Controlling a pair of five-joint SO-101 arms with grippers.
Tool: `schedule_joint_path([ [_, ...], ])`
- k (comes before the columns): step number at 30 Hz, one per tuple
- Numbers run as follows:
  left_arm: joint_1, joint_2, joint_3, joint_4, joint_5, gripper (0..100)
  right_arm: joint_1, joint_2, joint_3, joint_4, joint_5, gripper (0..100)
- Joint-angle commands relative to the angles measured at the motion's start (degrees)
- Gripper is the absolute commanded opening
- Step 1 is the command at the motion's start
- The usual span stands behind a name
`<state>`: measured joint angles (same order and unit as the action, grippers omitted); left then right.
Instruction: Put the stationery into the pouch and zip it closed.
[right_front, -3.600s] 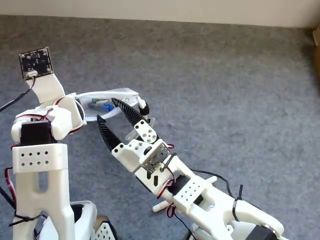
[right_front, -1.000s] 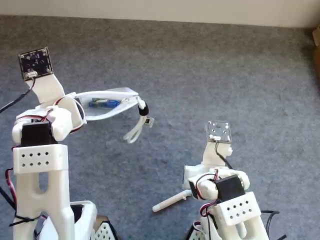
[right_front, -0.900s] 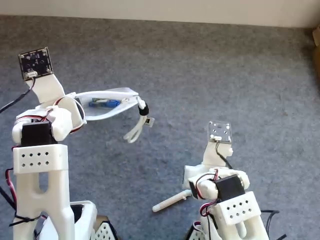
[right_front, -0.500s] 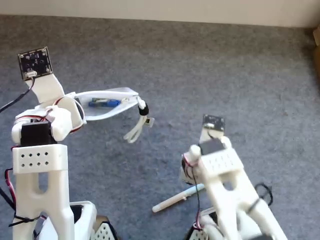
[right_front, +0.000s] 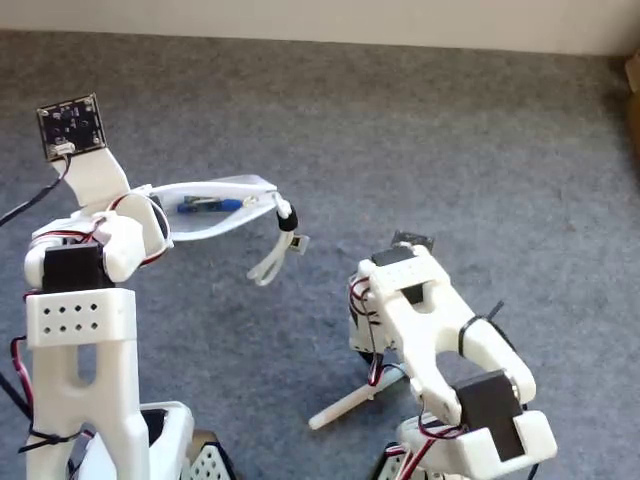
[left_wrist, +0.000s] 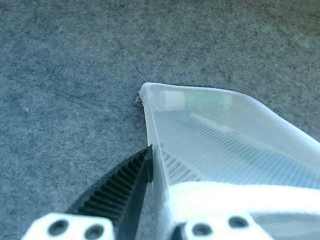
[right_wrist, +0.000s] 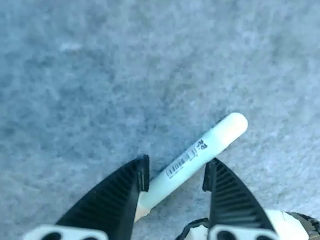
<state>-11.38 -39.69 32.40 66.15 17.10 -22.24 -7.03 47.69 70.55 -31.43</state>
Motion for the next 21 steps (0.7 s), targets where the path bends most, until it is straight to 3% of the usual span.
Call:
schedule_joint_path([
  [1,0.04,-1.10,-0.13,-1.49,-0.53,3,0.48,-0.13,-2.59,-2.59,-0.53,16.6],
  [9,0.04,-1.10,-0.13,-1.58,-0.53,3,0.57,-0.04,-2.59,-2.59,-0.53,15.0],
  [14,0.04,-1.19,-0.13,-1.41,-0.53,3,0.57,-0.04,-2.95,-2.59,-0.35,0.0],
  [21,0.04,-1.27,-0.13,-1.32,-0.53,3,0.57,-0.13,-2.95,-2.51,-0.18,1.5],
])
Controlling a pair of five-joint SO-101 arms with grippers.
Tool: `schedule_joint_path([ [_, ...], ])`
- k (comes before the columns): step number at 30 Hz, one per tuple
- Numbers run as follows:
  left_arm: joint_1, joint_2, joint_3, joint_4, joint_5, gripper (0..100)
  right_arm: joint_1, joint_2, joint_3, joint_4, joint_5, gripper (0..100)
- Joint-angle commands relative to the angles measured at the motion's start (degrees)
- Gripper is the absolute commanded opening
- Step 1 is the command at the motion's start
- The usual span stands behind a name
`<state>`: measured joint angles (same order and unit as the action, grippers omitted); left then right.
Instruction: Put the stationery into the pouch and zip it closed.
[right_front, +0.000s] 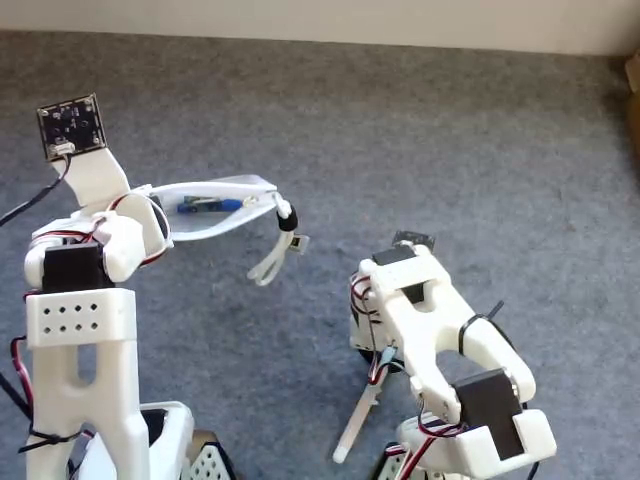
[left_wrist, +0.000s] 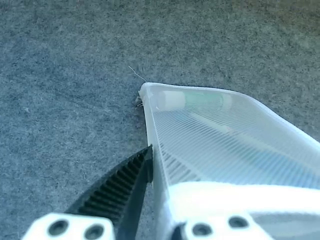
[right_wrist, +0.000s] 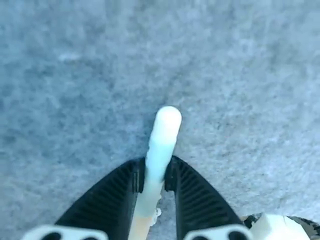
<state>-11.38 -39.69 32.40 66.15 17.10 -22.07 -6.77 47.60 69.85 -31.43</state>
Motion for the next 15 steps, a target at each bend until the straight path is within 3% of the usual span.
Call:
schedule_joint_path([
  [1,0.04,-1.27,-0.13,-1.32,-0.53,3,0.40,-0.48,-2.86,-1.54,-0.09,1.5],
  [12,0.04,-1.27,-0.13,-1.23,-0.53,3,0.40,-0.84,-3.12,-1.01,0.09,0.4],
  [15,0.04,-1.27,-0.13,-1.23,-0.53,3,0.40,-3.91,-3.38,1.01,3.60,0.4],
])
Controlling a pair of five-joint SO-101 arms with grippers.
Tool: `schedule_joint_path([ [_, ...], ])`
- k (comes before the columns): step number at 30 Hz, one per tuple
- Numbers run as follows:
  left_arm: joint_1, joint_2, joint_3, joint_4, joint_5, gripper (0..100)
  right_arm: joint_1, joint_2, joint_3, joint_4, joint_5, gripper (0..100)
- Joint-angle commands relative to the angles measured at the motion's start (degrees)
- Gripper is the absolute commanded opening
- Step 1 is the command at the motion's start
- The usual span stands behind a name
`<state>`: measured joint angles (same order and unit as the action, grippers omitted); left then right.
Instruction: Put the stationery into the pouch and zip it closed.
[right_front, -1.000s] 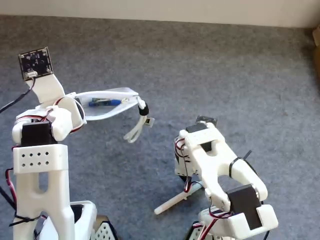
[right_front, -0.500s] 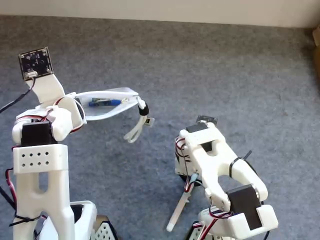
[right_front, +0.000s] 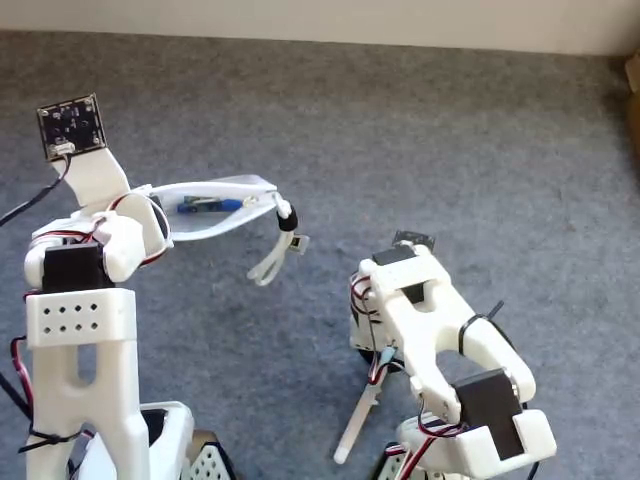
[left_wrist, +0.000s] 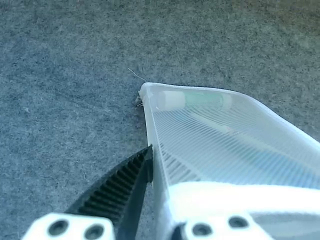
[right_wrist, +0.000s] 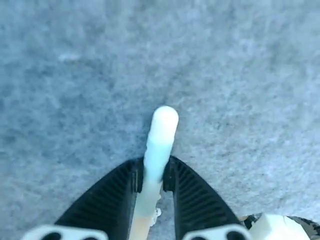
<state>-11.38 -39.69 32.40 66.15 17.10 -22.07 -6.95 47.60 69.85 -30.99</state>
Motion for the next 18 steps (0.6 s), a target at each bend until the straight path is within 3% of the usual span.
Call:
schedule_joint_path([
  [1,0.04,-1.27,-0.13,-1.23,-0.53,3,0.40,-5.49,-3.91,1.45,3.96,0.4],
  [12,0.57,-1.63,-1.27,-0.79,-0.44,4,0.31,-24.92,-4.53,1.80,4.75,0.4],
  [18,1.54,-1.27,-12.00,9.05,-0.44,4,3.38,-36.62,-4.70,5.05,10.64,0.4],
])
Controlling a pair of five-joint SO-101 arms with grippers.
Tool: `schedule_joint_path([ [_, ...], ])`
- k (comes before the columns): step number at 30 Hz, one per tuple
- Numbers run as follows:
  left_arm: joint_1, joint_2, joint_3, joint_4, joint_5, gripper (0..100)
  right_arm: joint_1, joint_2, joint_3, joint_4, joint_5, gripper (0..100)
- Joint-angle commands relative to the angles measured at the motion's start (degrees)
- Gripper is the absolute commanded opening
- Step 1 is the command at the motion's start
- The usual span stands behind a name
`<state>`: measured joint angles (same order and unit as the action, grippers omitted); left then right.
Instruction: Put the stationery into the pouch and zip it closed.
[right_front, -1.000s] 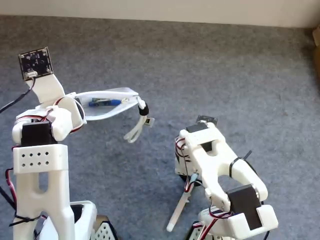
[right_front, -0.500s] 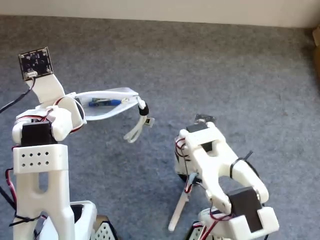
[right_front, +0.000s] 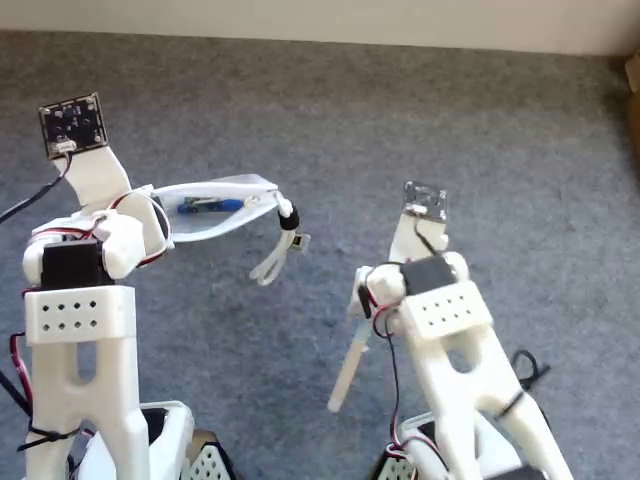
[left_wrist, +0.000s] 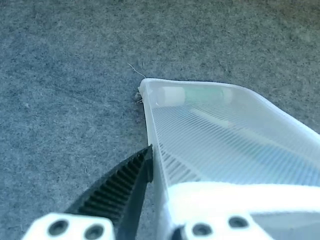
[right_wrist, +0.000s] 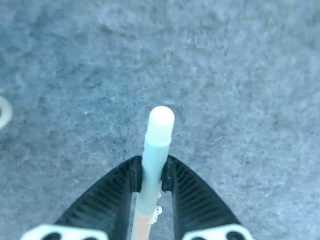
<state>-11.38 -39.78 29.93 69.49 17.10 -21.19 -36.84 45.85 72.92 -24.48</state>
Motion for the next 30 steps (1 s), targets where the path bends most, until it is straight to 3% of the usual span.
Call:
schedule_joint_path([
  [1,2.51,-1.10,-11.74,7.47,-0.62,4,3.74,-8.75,-2.95,2.51,5.27,0.4],
  [7,11.30,-1.01,-19.82,13.27,-4.13,4,12.00,-20.79,-2.59,4.35,8.62,0.4],
  [19,24.75,-0.22,-22.64,14.07,-4.31,4,27.65,-38.46,-2.59,8.04,16.35,0.4],
  [24,28.70,8.66,-29.58,20.84,-4.31,6,31.69,-42.68,-2.51,8.04,17.85,0.4],
  [30,28.79,22.29,-46.11,29.01,-4.31,6,34.15,-45.67,-2.59,7.60,18.46,0.4],
])
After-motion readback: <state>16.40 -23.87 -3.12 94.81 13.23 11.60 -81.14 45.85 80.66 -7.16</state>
